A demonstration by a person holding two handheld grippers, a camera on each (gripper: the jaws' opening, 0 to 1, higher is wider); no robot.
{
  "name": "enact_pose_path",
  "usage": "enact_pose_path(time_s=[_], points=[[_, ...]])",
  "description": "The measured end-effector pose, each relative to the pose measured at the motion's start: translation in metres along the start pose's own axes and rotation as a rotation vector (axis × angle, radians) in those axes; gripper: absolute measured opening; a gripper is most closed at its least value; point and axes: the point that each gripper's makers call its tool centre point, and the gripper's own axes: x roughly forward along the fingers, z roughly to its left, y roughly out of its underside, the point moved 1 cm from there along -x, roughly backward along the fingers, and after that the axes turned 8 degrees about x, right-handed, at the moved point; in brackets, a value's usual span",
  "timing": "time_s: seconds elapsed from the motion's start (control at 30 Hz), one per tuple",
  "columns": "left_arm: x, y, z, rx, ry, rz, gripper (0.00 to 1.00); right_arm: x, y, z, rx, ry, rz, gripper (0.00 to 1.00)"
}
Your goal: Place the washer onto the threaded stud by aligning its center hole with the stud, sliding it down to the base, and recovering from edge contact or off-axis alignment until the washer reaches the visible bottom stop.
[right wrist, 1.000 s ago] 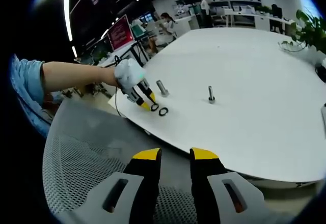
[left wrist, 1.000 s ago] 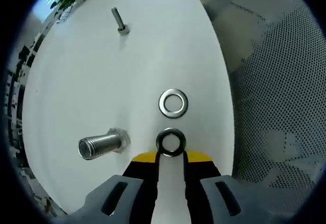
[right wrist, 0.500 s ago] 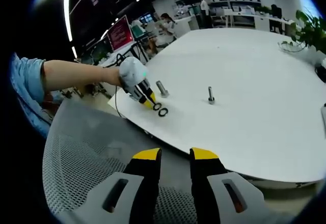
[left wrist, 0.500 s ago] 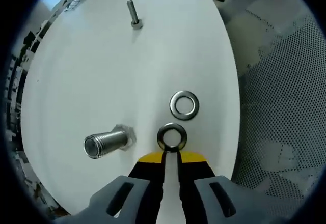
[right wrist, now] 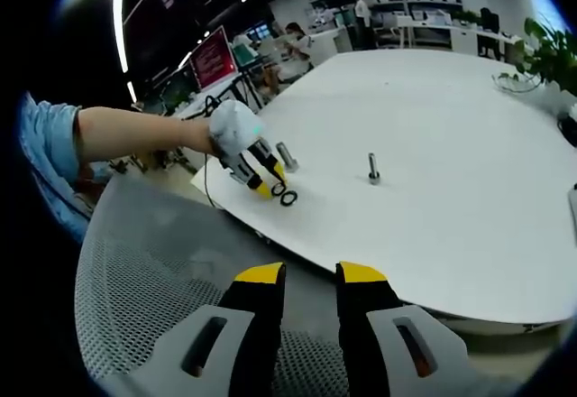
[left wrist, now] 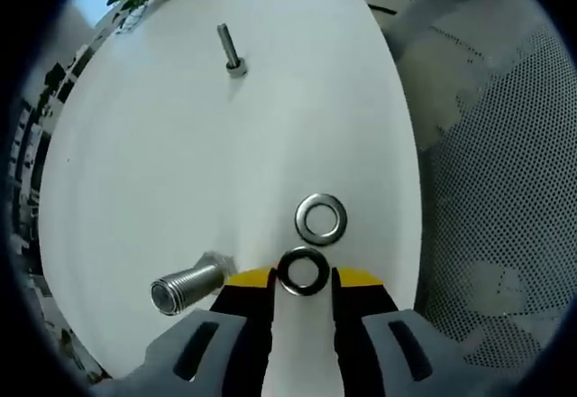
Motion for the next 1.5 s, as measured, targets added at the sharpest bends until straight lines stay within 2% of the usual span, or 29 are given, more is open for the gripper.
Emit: enact_pose_path(time_s=[0.13, 0.2, 0.37, 0.8, 0.9, 1.03, 1.5], points=[[0.0, 0.0, 0.0, 0.009, 0.002, 0.006, 0.23, 0.0, 0.0, 0.0, 0.001, 0.001, 0.0, 0.25], [0.0, 0.0, -0.001, 0.04, 0.006, 0.012, 0.23, 0.0, 0.0, -0.001, 0.002, 0.002, 0.0, 0.25], [0.001, 0.001, 0.001, 0.039, 0.011, 0.018, 0.21, 0.0, 0.0, -0.001, 0.005, 0.004, 0.0, 0.24], [-0.002, 0.0, 0.004, -0.009, -0.019, 0.0, 0.19, 0.0, -0.001, -0.001, 0.004, 0.006, -0.002, 0.24], [-0.008, -0.002, 0.004, -0.042, -0.015, -0.008, 0.19, 0.0, -0.001, -0.001, 0.004, 0.005, -0.002, 0.24], [-0.012, -0.002, 0.006, -0.034, -0.02, -0.009, 0.19, 0.0, -0.001, -0.001, 0.004, 0.004, -0.004, 0.24], [-0.044, -0.008, 0.015, -0.096, -0.058, -0.038, 0.19, 0.0, -0.002, -0.001, 0.003, 0.001, -0.008, 0.24]])
